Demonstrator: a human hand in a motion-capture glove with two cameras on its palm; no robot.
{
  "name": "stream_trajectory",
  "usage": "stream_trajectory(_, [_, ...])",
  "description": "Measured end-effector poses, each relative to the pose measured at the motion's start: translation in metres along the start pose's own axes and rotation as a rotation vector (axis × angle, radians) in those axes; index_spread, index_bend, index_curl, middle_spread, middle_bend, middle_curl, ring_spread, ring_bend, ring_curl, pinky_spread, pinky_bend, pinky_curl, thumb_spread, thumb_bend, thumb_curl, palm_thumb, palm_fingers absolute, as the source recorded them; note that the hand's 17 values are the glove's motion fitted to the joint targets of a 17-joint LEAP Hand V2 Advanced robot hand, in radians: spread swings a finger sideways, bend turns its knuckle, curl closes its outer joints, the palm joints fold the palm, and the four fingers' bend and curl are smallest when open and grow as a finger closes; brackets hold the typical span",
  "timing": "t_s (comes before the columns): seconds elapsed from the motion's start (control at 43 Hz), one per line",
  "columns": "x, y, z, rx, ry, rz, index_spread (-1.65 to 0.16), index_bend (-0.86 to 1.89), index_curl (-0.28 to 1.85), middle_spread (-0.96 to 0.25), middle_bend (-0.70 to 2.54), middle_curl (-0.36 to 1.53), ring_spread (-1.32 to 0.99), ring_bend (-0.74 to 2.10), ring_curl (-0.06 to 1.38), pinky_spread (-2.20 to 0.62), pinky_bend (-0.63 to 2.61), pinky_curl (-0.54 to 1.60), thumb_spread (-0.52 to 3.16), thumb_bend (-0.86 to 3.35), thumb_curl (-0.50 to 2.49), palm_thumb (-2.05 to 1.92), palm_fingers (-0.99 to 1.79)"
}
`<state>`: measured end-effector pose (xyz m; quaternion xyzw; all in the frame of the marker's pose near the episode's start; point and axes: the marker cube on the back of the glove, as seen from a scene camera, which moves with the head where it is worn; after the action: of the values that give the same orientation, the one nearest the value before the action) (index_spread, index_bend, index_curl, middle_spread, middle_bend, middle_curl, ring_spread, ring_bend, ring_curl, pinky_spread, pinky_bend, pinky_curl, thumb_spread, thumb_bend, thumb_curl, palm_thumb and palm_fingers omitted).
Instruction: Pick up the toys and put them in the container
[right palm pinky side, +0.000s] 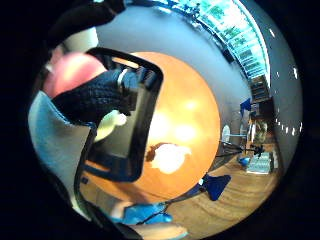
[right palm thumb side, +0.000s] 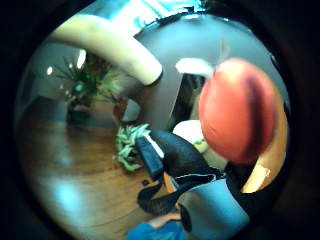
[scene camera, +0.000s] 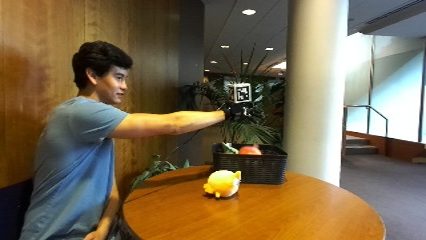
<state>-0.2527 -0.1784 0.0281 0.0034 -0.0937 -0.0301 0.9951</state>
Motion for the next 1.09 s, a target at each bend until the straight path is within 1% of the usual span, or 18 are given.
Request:
stream_trajectory(0.093, [-0.002,0.002,0.003,-0.021,0.02,-0.04,-0.28,0.16,0.32,-0.02,0.13,0.66,-0.12,0.72,0.53,-0.14,1.46,0.45,1.19,-0.08,0.41,-0.05,-0.06])
stream_trajectory(0.163, [-0.003,0.004,0.001,-0.022,0.006,-0.06,-0.28,0.16,0.32,0.01,0.12,0.62,-0.08,0.64,0.49,-0.09,1.47,0.44,1.15,-0.09,0.38,-0.09,-0.12])
stream_trajectory(0.232, [-0.001,0.004,-0.003,-0.026,-0.001,-0.041,-0.28,0.15,0.32,0.03,0.13,0.59,-0.04,0.6,0.47,-0.06,1.47,0.43,1.12,-0.08,0.36,-0.1,-0.12])
stream_trajectory(0.441, [0.03,0.017,-0.032,-0.064,0.116,-0.025,-0.27,0.11,0.3,0.07,0.15,0.52,0.03,0.52,0.42,-0.01,1.46,0.41,1.07,-0.08,0.3,-0.1,-0.16])
stream_trajectory(0.511, [0.039,0.019,-0.044,-0.065,0.144,0.032,-0.27,0.1,0.28,0.08,0.15,0.5,0.05,0.5,0.42,0.01,1.45,0.4,1.05,-0.08,0.28,-0.1,-0.17])
stream_trajectory(0.534, [0.038,0.017,-0.046,-0.064,0.143,0.082,-0.27,0.1,0.28,0.08,0.15,0.49,0.05,0.49,0.41,0.01,1.45,0.4,1.05,-0.08,0.28,-0.1,-0.17])
stream_trajectory(0.604, [0.018,0.003,-0.051,-0.074,0.144,0.302,-0.26,0.09,0.27,0.08,0.15,0.48,0.06,0.48,0.41,0.02,1.44,0.39,1.04,-0.08,0.27,-0.1,-0.18])
stream_trajectory(0.627, [0.014,0.002,-0.052,-0.089,0.156,0.308,-0.26,0.08,0.26,0.08,0.15,0.47,0.07,0.48,0.4,0.02,1.44,0.39,1.04,-0.08,0.26,-0.1,-0.18])
stream_trajectory(0.697, [0.018,0.014,-0.059,-0.136,0.193,0.121,-0.26,0.08,0.25,0.09,0.15,0.46,0.07,0.45,0.4,0.03,1.43,0.39,1.03,-0.08,0.25,-0.11,-0.21])
stream_trajectory(0.743, [0.029,0.021,-0.065,-0.144,0.19,0.075,-0.26,0.07,0.24,0.09,0.14,0.44,0.08,0.44,0.39,0.04,1.43,0.38,1.02,-0.08,0.25,-0.1,-0.22])
stream_trajectory(0.906, [0.067,0.043,-0.078,-0.143,0.185,0.118,-0.25,0.08,0.21,0.09,0.14,0.41,0.09,0.41,0.38,0.05,1.41,0.37,1.01,-0.08,0.23,-0.1,-0.21])
stream_trajectory(0.999, [0.089,0.056,-0.077,-0.144,0.2,0.231,-0.25,0.07,0.2,0.1,0.14,0.39,0.09,0.4,0.37,0.05,1.4,0.36,1.0,-0.08,0.22,-0.1,-0.21])
stream_trajectory(1.092, [0.109,0.072,-0.07,-0.14,0.191,0.25,-0.24,0.06,0.19,0.1,0.14,0.37,0.09,0.39,0.37,0.05,1.4,0.36,1.0,-0.08,0.21,-0.1,-0.22])
